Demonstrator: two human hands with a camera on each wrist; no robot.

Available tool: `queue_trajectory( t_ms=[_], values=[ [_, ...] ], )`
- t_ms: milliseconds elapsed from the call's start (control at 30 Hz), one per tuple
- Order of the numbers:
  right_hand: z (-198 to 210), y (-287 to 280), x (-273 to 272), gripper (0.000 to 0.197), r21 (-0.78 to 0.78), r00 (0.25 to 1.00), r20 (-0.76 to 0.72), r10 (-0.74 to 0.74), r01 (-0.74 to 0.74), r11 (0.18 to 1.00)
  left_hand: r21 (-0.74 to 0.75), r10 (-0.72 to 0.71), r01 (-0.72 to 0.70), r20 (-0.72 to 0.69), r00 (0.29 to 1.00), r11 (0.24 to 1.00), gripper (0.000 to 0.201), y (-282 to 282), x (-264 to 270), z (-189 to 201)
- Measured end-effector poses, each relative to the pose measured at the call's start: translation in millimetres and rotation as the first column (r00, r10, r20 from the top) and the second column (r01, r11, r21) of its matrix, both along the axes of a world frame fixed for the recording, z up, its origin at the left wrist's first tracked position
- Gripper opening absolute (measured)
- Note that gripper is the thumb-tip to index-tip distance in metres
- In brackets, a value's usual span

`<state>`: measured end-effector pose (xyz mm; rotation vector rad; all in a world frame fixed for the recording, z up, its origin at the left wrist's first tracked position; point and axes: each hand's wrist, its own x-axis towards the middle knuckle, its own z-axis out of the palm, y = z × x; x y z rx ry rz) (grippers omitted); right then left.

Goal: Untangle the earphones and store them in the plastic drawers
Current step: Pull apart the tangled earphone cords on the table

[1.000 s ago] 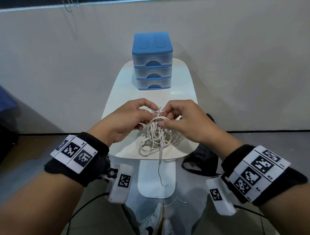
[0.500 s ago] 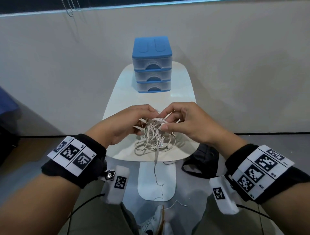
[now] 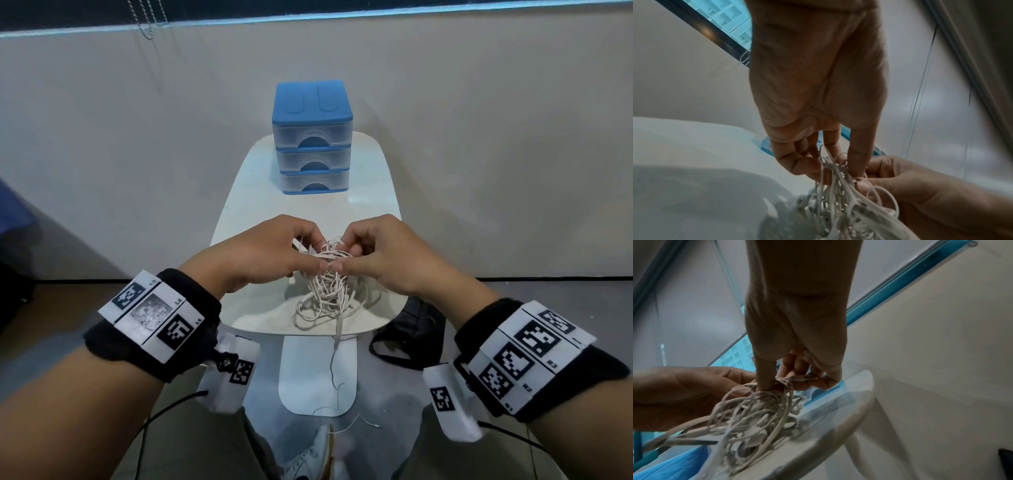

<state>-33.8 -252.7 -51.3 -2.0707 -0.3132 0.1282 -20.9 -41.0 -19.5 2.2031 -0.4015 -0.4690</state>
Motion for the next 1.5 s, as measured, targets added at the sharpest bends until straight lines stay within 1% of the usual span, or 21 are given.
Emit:
queue_trajectory(
  t_ms=[67, 100, 133, 167, 233, 300, 333, 400, 467, 533, 633, 733, 867, 933, 1000, 1067, 1100, 1167, 1267, 1400, 1500],
  values=[
    [3, 2, -3, 0.021, -0.08, 0.993, 0.103, -0.066, 0.074, 0.994, -0.015, 0.009, -0.009, 0.012, 1.0, 1.0, 0.013, -1, 0, 0],
    [6, 3, -5, 0.02, -0.103, 0.988, 0.136, -0.07, 0.085, 0.991, -0.033, 0.015, -0.015, 0.014, 1.0, 0.999, 0.013, -1, 0, 1],
    [9, 4, -8, 0.018, -0.116, 0.989, 0.143, -0.043, 0.06, 0.991, -0.055, 0.02, -0.019, 0.016, 1.0, 0.998, 0.013, 0, -1, 1],
    [12, 3, -10, 0.016, -0.111, 0.993, 0.116, 0.012, 0.001, 0.994, -0.076, 0.026, -0.024, 0.022, 0.999, 0.997, 0.014, 1, -2, 0],
    [17, 1, -13, 0.01, -0.032, 0.994, -0.008, 0.105, -0.105, 0.994, -0.121, 0.042, -0.034, 0.06, 0.997, 0.992, 0.017, 6, -6, -4],
    [16, 0, -12, 0.016, 0.054, 0.995, -0.083, 0.061, -0.057, 0.997, -0.183, 0.051, -0.03, 0.111, 0.993, 0.983, 0.02, 10, -11, -9],
    [14, 1, -10, 0.016, 0.052, 0.996, -0.083, 0.011, -0.007, 0.999, -0.212, 0.058, -0.03, 0.131, 0.99, 0.977, 0.021, 11, -14, -12],
    [11, 5, -7, 0.007, -0.026, 0.997, -0.06, -0.04, 0.039, 0.999, -0.249, 0.078, -0.036, 0.162, 0.984, 0.968, 0.023, 11, -18, -16],
    [12, 10, -6, 0.002, -0.067, 0.996, -0.086, -0.01, 0.004, 0.998, -0.266, 0.079, -0.029, 0.182, 0.98, 0.964, 0.026, 11, -17, -18],
    [12, 11, -3, 0.008, -0.065, 0.994, -0.109, 0.033, -0.04, 0.997, -0.291, 0.085, -0.029, 0.181, 0.98, 0.956, 0.028, 12, -15, -18],
    [13, 11, -2, 0.012, -0.106, 0.997, -0.075, 0.035, -0.043, 0.993, -0.343, 0.107, -0.048, 0.155, 0.982, 0.938, 0.027, 14, -15, -19],
    [11, 11, -4, 0.014, -0.139, 0.999, -0.045, 0.01, -0.016, 0.99, -0.414, 0.117, -0.06, 0.112, 0.987, 0.908, 0.032, 12, -16, -22],
    [8, 11, -8, 0.008, -0.137, 1.0, 0.002, -0.027, 0.027, 0.99, -0.474, 0.091, -0.036, 0.094, 0.991, 0.88, 0.041, 10, -19, -27],
    [7, 11, -8, 0.007, -0.108, 0.996, 0.052, -0.078, 0.083, 0.991, -0.552, 0.091, -0.071, 0.009, 0.996, 0.831, 0.038, 9, -21, -26],
    [7, 10, -6, 0.009, -0.047, 0.989, 0.094, -0.118, 0.123, 0.991, -0.604, 0.143, -0.171, -0.094, 0.985, 0.779, 0.029, 5, -22, -26],
    [7, 7, -5, 0.01, 0.006, 0.984, 0.106, -0.143, 0.143, 0.99, -0.557, 0.253, -0.243, -0.061, 0.966, 0.794, 0.017, 1, -22, -26],
    [8, 5, -5, 0.011, 0.023, 0.984, 0.1, -0.148, 0.146, 0.989, -0.522, 0.274, -0.245, -0.022, 0.961, 0.817, 0.018, 0, -21, -27],
    [9, 0, -4, 0.017, 0.015, 0.986, 0.087, -0.143, 0.142, 0.99, -0.471, 0.249, -0.215, 0.009, 0.969, 0.855, 0.033, 0, -21, -31],
    [13, -9, -5, 0.021, -0.054, 0.99, 0.075, -0.118, 0.122, 0.991, -0.469, 0.214, -0.189, 0.0, 0.977, 0.863, 0.047, 1, -23, -29],
    [22, -15, -8, 0.011, -0.033, 0.996, 0.067, -0.064, 0.066, 0.997, -0.473, 0.211, -0.187, -0.003, 0.977, 0.861, 0.053, 2, -25, -29],
    [28, -14, -12, 0.009, -0.035, 0.996, 0.082, -0.025, 0.028, 0.999, -0.462, 0.226, -0.191, 0.02, 0.974, 0.866, 0.051, 2, -26, -27]
  ],
)
